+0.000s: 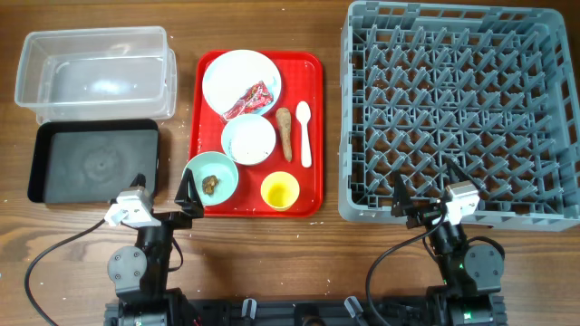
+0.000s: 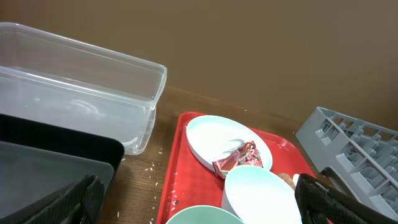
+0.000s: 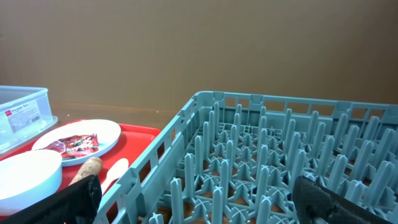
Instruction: Sort waste into correct bins and load items into the dishwasher rack
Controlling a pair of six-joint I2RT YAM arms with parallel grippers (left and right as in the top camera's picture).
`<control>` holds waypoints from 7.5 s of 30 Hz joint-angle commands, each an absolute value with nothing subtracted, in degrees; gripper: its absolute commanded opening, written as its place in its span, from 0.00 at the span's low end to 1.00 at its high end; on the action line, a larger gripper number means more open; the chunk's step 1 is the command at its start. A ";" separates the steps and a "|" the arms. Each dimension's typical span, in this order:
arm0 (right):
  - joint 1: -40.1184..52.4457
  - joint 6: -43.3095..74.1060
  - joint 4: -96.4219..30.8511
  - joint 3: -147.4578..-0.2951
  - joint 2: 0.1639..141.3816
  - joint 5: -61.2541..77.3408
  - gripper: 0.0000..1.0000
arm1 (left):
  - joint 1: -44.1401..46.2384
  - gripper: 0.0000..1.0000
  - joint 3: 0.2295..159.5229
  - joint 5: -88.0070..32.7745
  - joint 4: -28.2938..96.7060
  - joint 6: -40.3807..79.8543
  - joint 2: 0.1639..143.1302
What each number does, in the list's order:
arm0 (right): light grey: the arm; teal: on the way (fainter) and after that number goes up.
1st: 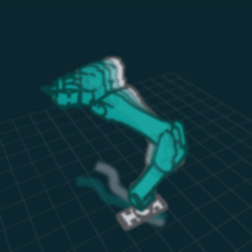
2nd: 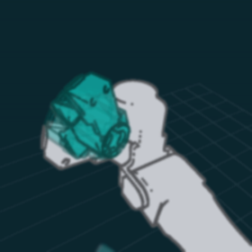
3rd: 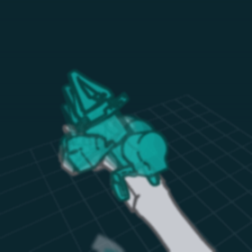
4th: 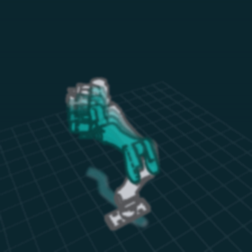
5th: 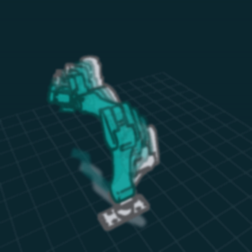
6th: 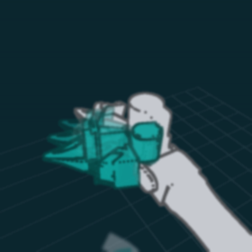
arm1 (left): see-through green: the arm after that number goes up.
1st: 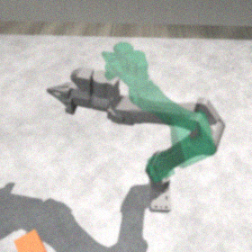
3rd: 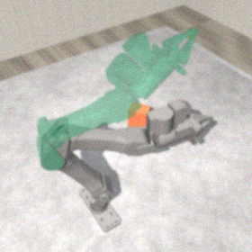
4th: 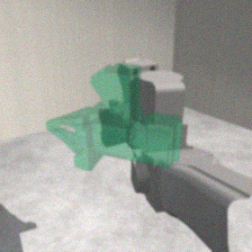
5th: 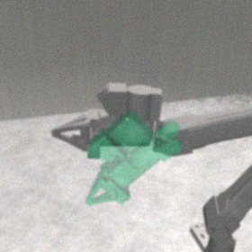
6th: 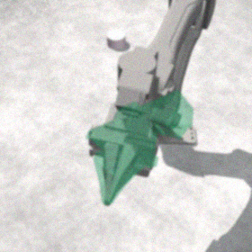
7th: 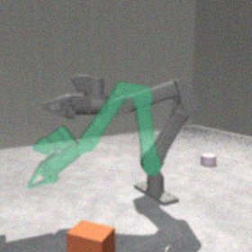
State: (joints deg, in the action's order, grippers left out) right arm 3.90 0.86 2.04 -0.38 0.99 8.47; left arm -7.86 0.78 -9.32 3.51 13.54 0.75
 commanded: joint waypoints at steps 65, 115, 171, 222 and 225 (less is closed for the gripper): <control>3.68 -5.87 -47.22 -67.61 73.41 14.22 1.00 | 9.89 0.04 96.75 -8.73 33.58 -25.19 129.21; 3.68 -5.98 -46.85 -67.59 73.41 13.98 1.00 | 5.43 1.00 106.94 -4.62 32.49 -4.73 120.62; 3.68 -5.85 -47.05 -67.59 76.95 14.02 1.00 | -6.02 0.47 106.50 12.62 45.76 2.61 120.95; 3.68 -3.90 -46.94 -67.59 76.95 18.04 1.00 | 25.12 0.32 86.24 -5.45 49.41 20.01 118.02; 3.68 -3.92 -46.94 -67.59 76.95 18.04 1.00 | 25.23 0.22 86.24 -5.45 48.53 20.01 118.02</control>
State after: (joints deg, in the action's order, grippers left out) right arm 3.79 -4.51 -47.13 -66.28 76.29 16.75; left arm 24.69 86.61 -5.82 49.39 19.86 117.19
